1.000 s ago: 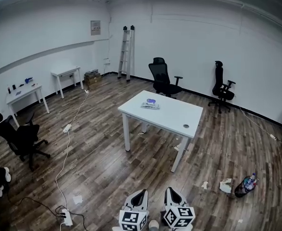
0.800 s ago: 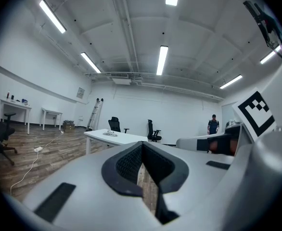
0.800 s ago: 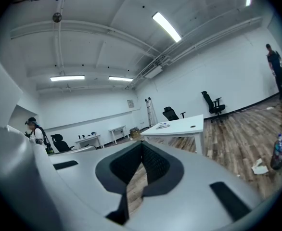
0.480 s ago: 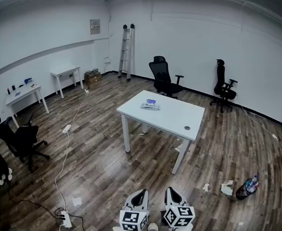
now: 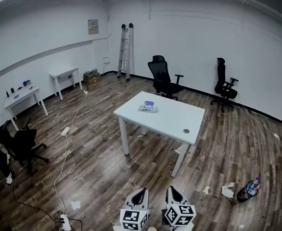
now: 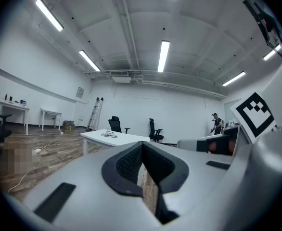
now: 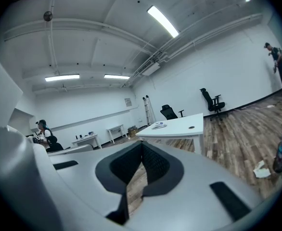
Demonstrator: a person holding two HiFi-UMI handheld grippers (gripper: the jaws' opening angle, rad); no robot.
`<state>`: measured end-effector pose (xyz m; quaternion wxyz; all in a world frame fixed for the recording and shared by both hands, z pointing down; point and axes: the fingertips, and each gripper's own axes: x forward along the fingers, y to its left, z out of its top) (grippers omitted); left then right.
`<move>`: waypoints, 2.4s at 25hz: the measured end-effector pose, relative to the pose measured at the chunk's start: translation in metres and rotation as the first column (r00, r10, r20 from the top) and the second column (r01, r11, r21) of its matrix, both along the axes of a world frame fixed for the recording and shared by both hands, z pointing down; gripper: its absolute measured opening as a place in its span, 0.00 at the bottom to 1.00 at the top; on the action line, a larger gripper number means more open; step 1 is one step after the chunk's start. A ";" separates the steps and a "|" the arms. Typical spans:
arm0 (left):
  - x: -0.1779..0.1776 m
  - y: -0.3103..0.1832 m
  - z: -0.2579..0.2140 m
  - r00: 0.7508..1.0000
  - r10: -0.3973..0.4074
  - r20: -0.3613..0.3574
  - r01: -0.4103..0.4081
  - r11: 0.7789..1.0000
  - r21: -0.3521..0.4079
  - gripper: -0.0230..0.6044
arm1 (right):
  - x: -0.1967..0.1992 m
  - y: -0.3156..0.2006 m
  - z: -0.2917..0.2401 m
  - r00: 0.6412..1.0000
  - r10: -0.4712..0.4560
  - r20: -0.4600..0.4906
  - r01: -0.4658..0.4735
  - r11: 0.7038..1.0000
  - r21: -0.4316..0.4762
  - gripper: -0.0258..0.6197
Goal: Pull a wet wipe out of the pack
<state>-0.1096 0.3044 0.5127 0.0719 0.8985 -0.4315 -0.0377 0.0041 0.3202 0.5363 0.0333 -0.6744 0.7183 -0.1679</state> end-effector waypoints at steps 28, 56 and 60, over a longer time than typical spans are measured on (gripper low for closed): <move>0.052 -0.123 -0.004 0.997 -0.069 0.028 0.068 0.997 0.021 0.03 | 0.051 -0.133 0.002 0.997 -0.073 0.025 0.073 0.997 -0.006 0.05; 0.077 -0.169 0.008 0.997 -0.063 0.042 0.062 0.998 0.006 0.03 | 0.083 -0.171 0.029 0.998 -0.037 0.055 0.040 0.997 -0.064 0.05; 0.082 -0.183 0.010 0.998 -0.054 0.038 0.054 0.999 0.004 0.03 | 0.094 -0.181 0.033 0.998 -0.013 0.056 0.017 0.997 -0.076 0.05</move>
